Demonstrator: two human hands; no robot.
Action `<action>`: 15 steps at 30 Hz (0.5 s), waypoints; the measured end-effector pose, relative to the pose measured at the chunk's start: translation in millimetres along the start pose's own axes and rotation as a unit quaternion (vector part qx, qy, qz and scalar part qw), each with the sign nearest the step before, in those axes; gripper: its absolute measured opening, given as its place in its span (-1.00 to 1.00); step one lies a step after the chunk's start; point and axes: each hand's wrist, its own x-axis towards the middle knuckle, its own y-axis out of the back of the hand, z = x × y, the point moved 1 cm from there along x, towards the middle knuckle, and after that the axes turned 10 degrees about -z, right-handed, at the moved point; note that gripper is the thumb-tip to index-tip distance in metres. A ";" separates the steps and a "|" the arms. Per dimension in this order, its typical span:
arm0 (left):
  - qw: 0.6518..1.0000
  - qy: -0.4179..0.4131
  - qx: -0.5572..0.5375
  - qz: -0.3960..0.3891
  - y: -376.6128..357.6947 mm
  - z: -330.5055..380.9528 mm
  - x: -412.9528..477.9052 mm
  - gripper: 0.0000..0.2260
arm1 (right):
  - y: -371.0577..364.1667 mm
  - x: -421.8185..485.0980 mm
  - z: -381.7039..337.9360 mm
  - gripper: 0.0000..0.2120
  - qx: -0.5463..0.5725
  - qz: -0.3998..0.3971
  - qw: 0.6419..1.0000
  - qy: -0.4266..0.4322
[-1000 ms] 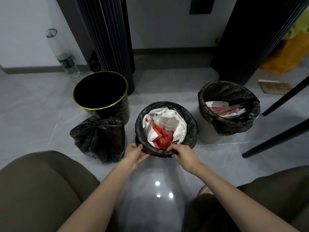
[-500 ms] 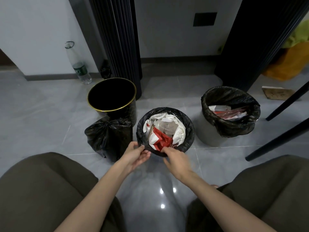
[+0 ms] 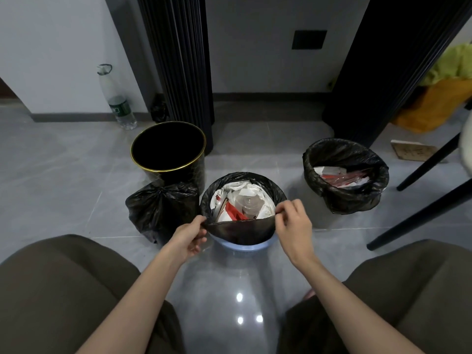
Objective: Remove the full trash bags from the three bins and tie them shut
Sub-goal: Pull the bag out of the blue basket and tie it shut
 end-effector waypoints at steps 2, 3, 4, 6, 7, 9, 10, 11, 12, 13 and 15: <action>0.998 0.037 -0.041 -0.018 1.4 1.6 2.0 -0.67 | 5.3 6.1 4.1 -0.86 0.046 0.033 0.997 -0.055; 0.996 0.054 -0.062 -0.024 1.4 2.3 4.1 -0.61 | 6.1 10.5 7.3 -0.86 0.064 0.039 0.993 -0.094; 0.995 0.067 -0.077 -0.024 2.1 2.4 7.7 -0.58 | 5.7 14.6 11.6 -0.84 0.080 0.036 0.986 -0.140; 0.993 0.084 -0.082 -0.017 2.8 2.2 15.2 -0.56 | -1.0 22.7 23.3 -0.71 0.116 0.003 0.961 -0.252; 0.993 0.090 -0.078 -0.015 2.4 1.6 19.0 -0.57 | -4.9 25.3 28.9 -0.62 0.141 -0.020 0.941 -0.307; 0.993 0.095 -0.073 -0.017 -0.5 0.8 24.7 -0.60 | -10.2 27.7 35.7 -0.47 0.227 -0.054 0.886 -0.400; 0.993 0.093 -0.076 -0.017 -2.3 0.9 26.6 -0.62 | -11.4 28.0 38.0 -0.46 0.282 -0.069 0.850 -0.440; 0.992 0.090 -0.082 -0.015 -3.3 0.9 29.2 -0.64 | -13.7 28.1 42.1 -0.50 0.335 -0.088 0.810 -0.473; 0.992 0.084 -0.090 -0.010 -2.8 1.1 32.9 -0.67 | -14.8 27.5 44.7 -0.59 0.376 -0.114 0.775 -0.495; 0.992 0.075 -0.101 0.002 -1.4 1.5 37.0 -0.70 | -16.0 26.9 47.8 -0.69 0.409 -0.135 0.746 -0.508; 0.990 0.056 -0.121 0.035 2.5 2.1 45.5 -0.78 | -20.1 26.7 58.0 -0.90 0.457 -0.137 0.704 -0.526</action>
